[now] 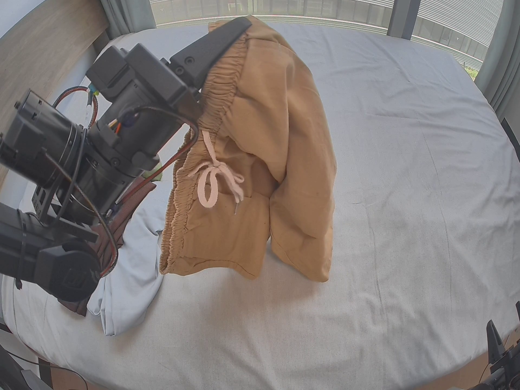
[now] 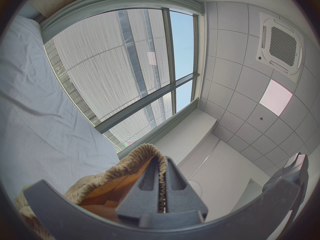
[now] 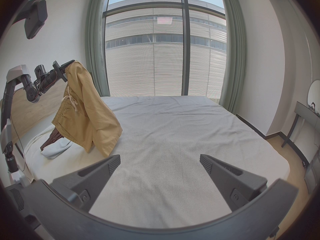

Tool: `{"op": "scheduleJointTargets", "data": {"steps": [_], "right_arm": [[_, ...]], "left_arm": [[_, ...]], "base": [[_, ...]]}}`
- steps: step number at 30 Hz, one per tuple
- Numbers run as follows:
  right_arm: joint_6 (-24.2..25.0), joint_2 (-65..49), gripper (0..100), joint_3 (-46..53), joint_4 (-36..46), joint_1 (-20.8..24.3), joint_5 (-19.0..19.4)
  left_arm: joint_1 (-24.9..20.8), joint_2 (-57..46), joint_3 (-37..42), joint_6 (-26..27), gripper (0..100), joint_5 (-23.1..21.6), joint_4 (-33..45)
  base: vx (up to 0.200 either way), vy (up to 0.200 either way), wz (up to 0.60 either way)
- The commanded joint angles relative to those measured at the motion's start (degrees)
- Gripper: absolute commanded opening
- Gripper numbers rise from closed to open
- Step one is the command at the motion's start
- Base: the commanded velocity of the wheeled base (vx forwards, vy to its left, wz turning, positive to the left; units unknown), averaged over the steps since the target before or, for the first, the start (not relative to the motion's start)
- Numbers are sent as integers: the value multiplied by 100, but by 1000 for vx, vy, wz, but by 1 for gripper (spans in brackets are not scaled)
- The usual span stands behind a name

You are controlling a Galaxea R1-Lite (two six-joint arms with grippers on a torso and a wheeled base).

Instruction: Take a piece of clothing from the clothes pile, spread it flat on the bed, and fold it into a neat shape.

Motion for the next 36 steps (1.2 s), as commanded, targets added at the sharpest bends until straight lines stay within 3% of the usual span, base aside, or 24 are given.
{"op": "scheduleJointTargets", "data": {"steps": [1,19,20,22,31,36], "right_arm": [[-9,-93,100,101,-3,1,5],[141,-93,100,101,-56,-8,-56],[202,-66,100,-162,-891,-43,-65],[193,391,100,-611,-1357,-166,-74],[229,1700,100,-848,-1471,115,454],[255,2597,100,-1393,-1550,625,533]], "left_arm": [[1,15,11,-3,0,5,1],[19,41,28,-3,0,31,-8],[19,41,28,6,0,49,-8],[27,41,19,-3,0,31,-8],[106,32,11,6,0,23,-8],[115,50,-7,6,0,23,-8]], "base": [[0,0,0],[0,0,0],[0,0,0],[0,0,0],[0,0,0],[0,0,0]]}}
